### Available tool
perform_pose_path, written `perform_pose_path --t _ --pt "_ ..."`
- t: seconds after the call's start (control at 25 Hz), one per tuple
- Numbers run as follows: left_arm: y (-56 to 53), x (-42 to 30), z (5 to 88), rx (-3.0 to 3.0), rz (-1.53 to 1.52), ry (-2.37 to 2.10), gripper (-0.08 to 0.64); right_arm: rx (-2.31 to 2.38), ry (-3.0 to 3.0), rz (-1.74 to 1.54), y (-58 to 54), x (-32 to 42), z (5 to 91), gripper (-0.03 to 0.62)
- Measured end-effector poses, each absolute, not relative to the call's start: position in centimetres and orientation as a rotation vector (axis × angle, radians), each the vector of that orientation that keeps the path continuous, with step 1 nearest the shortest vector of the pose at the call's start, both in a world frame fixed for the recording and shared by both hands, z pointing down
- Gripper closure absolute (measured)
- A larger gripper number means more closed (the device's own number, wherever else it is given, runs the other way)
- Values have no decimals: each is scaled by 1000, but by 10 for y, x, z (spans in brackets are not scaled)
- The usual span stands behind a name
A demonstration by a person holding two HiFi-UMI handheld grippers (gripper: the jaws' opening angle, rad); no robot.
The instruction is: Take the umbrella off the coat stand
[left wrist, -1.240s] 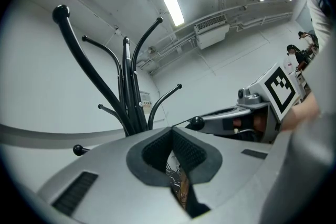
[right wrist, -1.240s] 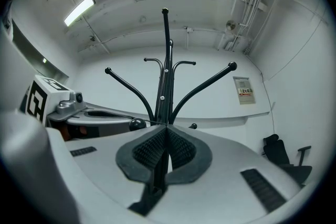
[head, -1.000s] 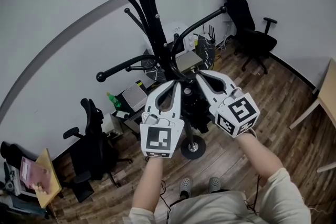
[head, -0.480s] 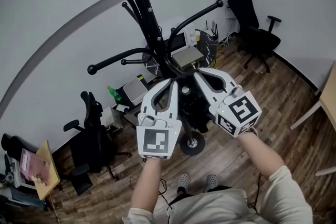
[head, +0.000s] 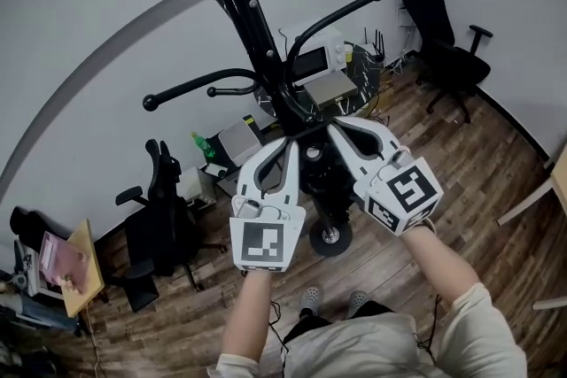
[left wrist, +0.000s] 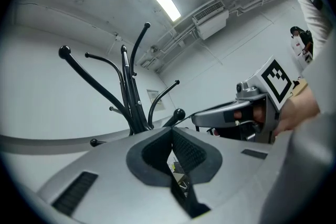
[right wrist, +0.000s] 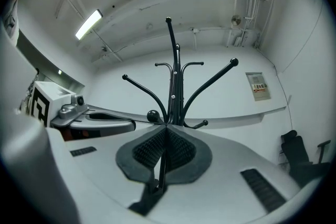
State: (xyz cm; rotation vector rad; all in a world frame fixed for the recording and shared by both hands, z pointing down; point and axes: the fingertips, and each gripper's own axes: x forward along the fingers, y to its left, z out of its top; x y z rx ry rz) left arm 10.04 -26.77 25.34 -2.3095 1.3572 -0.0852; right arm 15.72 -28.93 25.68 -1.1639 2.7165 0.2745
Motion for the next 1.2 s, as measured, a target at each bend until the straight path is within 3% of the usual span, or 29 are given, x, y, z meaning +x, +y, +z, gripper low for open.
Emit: perform_pose_path --t 0.44,1.0,1.2 --pt "-252 99 302 -2298 -135 1444 538 -1095 2743 204 -274 154 296 583" --pt "-235 79 407 -2436 -178 1577 538 -1098 2798 -2 -250 134 406 583" --pt "-228 78 425 -2443 -173 1587 538 -1055 2799 63 -238 132 423 583"
